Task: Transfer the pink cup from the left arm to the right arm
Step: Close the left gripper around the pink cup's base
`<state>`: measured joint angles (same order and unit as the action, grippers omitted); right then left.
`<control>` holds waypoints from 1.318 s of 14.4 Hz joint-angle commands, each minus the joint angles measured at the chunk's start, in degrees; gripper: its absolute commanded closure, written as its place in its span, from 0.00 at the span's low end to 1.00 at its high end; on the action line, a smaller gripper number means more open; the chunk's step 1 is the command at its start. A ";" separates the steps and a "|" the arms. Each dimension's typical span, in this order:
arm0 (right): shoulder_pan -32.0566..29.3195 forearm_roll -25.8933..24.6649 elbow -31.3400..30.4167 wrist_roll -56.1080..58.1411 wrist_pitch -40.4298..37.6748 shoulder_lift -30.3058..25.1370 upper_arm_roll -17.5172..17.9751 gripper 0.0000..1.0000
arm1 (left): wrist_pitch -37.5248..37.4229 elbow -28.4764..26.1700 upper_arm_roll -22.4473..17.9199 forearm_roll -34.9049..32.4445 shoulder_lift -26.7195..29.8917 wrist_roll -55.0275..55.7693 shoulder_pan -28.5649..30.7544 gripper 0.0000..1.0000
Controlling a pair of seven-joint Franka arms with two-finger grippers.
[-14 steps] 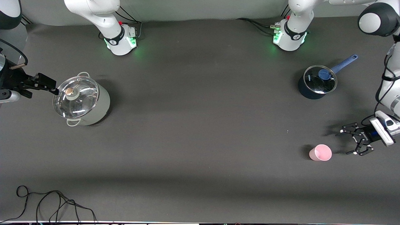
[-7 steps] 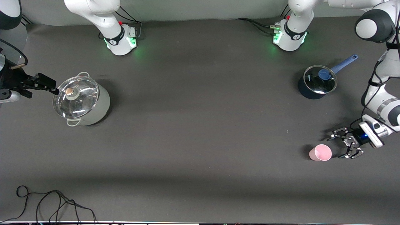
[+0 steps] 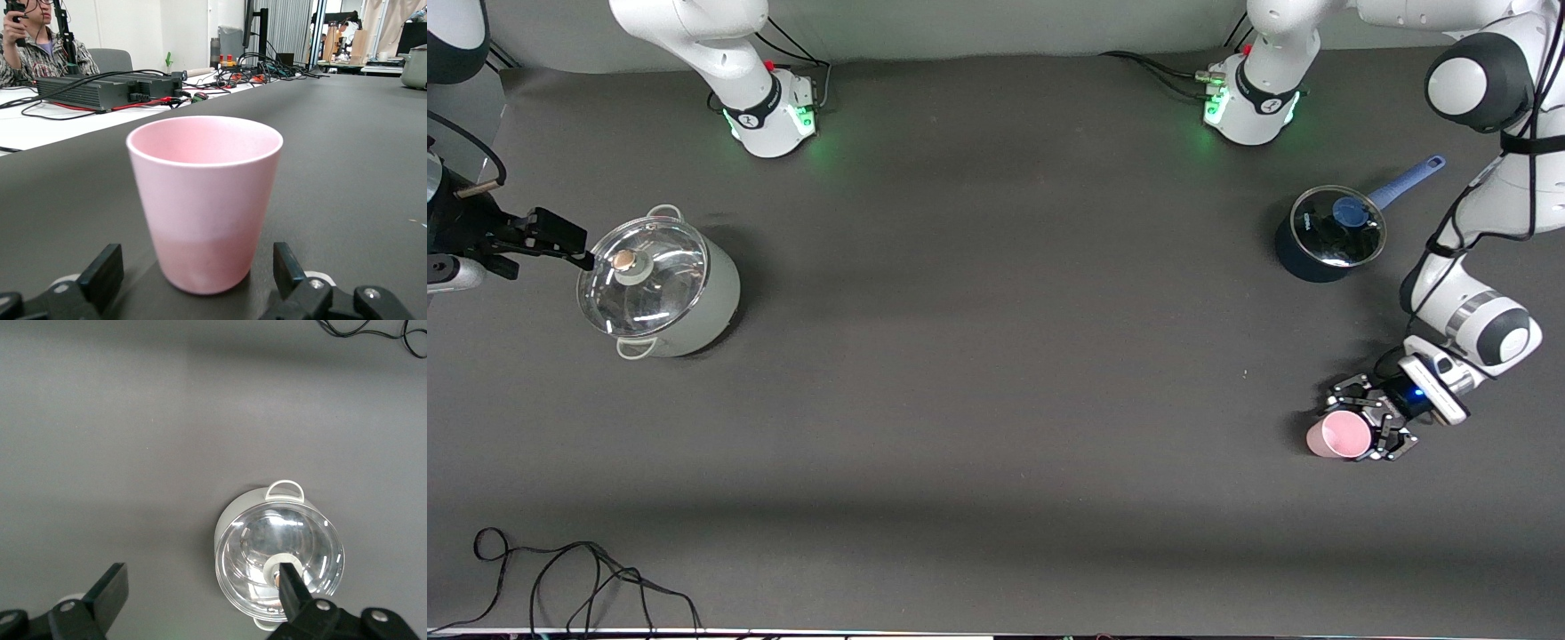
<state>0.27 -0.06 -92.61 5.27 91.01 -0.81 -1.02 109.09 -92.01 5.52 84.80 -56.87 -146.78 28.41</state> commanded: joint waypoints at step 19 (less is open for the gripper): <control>0.52 0.50 -0.21 -0.52 0.39 -0.33 -0.38 0.00 | 22.55 -21.52 0.37 9.22 28.45 11.95 -17.05 0.69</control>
<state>0.27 -0.06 -92.61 5.27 91.01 -0.81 -1.02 127.61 -104.52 6.89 89.99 -38.00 -136.33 16.01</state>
